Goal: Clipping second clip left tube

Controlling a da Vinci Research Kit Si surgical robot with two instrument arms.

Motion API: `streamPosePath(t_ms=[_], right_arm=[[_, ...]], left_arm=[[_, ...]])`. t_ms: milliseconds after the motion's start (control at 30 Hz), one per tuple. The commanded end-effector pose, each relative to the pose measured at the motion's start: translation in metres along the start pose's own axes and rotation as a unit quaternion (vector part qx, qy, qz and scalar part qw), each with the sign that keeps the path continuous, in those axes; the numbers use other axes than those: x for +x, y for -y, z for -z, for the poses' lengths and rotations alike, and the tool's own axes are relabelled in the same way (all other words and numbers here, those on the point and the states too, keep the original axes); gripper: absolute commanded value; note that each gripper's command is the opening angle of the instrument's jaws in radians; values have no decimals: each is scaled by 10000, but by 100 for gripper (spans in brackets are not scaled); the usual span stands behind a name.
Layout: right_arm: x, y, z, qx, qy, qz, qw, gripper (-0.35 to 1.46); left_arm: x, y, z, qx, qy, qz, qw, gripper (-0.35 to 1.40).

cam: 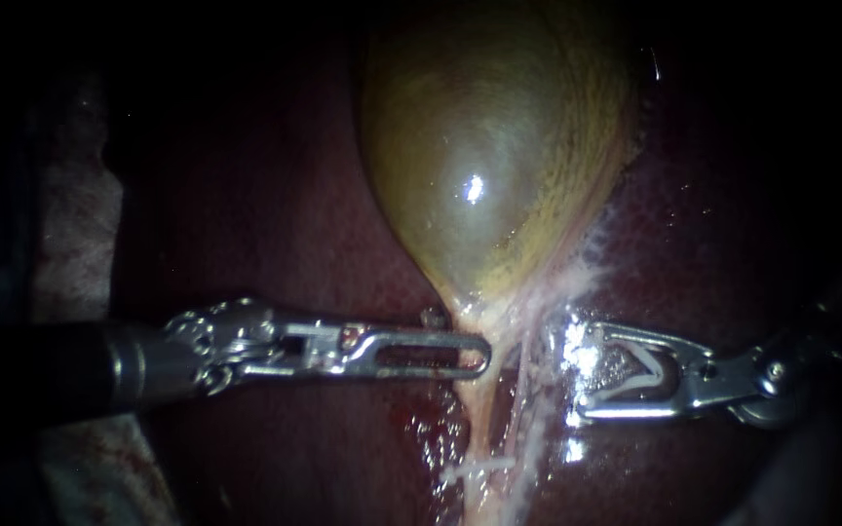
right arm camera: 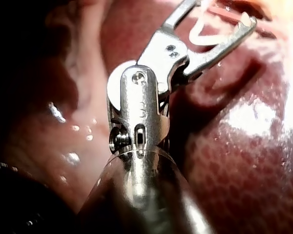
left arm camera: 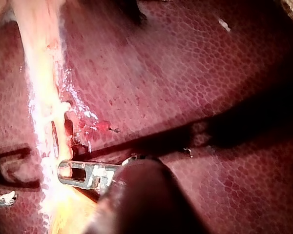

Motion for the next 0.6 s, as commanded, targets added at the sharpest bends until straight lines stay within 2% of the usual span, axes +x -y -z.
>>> streamPosePath(t_ms=[33, 300, 600], right_arm=[[1, 2, -2, -14, -8, -63, 10000, 60], [1, 11, -20, -64, -7, -205, 9998, 60], [-12, 17, -38, -75, 69, -370, 9993, 60]], left_arm=[[0, 0, 1, -14, 10, -2, 10000, -35], [-4, 3, 13, -12, 83, -17, 10000, -35], [-6, 7, 25, 2, 142, -30, 9999, -35]])
